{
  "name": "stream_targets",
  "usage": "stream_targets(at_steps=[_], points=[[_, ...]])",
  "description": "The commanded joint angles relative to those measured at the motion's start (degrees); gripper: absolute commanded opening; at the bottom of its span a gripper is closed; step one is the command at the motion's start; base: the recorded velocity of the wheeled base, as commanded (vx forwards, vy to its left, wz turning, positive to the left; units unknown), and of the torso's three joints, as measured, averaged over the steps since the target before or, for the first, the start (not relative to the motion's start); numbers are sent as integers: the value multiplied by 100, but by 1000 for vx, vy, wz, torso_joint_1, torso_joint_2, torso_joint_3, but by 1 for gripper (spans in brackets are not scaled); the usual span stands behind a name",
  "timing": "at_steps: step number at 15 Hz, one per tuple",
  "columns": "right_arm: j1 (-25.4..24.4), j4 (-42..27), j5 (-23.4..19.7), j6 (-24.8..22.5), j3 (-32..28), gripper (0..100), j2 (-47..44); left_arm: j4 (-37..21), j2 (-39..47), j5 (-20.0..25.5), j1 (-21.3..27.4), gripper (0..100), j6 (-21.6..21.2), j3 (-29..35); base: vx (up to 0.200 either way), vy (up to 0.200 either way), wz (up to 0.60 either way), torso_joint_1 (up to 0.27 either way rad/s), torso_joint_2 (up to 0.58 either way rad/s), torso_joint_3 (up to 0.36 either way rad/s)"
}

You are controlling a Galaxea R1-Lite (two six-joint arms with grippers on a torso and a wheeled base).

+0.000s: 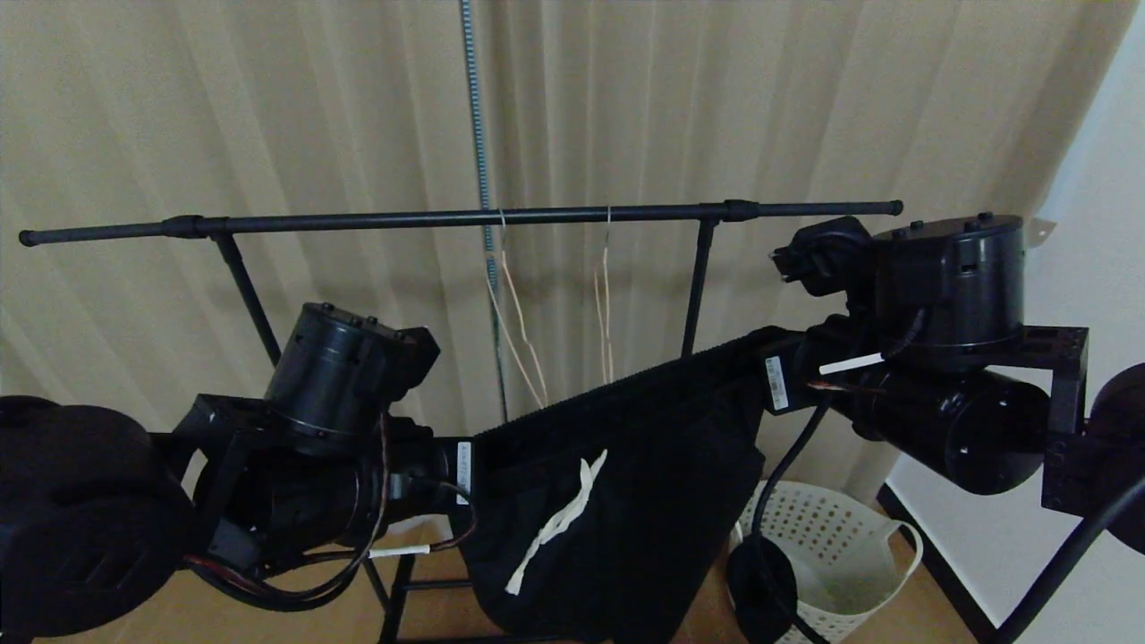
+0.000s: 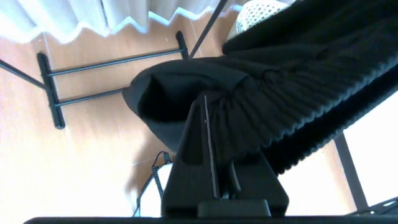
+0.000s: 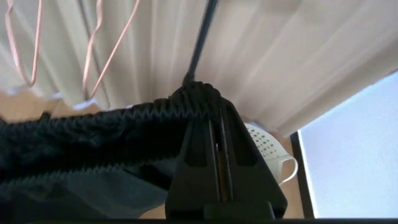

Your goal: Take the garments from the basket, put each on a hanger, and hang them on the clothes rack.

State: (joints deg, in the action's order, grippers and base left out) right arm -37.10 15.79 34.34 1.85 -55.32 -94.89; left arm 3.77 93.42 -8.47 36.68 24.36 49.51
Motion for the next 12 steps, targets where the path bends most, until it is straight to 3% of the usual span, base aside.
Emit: stream_targets(at_steps=[1,3,8,12], points=[[-158,56,-24,-1,83,0,6,-377,-16,3,-3,0,-19,507,0,0,0,0,0,0],[-219,381,-24,-10,153,0,-29,-904,19,3,6,0,-19,885,0,0,0,0,0,0],[-202,425,-24,-220,241,0,58,-974,151,3,-12,0,-19,1219,0,0,0,0,0,0],[-114,390,-173,-862,637,0,472,-1080,537,12,-170,0,-186,2072,0,0,0,0,0,0]])
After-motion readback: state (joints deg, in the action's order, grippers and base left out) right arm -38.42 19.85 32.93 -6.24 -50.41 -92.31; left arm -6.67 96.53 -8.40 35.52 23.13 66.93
